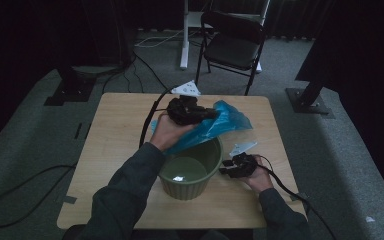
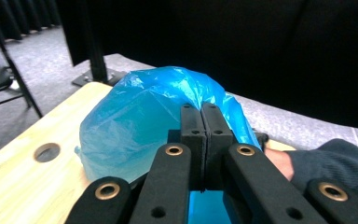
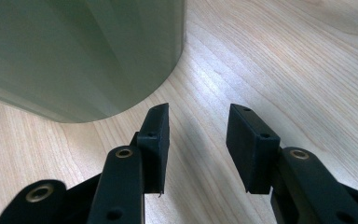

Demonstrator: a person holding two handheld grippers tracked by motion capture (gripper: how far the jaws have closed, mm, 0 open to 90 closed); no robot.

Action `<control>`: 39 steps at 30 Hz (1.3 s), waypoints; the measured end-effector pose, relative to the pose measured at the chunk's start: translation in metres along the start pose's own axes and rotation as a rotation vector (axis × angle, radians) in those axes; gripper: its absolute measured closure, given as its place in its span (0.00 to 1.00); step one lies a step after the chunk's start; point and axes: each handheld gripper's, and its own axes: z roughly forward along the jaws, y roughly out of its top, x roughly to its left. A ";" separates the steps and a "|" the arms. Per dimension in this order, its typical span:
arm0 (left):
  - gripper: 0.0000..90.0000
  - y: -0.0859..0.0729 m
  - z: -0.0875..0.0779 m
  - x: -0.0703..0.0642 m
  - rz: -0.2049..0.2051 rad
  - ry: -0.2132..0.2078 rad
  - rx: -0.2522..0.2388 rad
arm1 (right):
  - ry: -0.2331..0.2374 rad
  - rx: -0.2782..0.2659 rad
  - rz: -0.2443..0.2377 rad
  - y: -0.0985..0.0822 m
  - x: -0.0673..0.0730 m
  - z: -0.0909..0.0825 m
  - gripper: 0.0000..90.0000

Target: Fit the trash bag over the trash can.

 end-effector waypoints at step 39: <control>0.98 -0.045 -0.026 0.011 -0.037 0.026 0.106 | -0.382 -0.270 0.096 0.017 -0.010 -0.058 0.59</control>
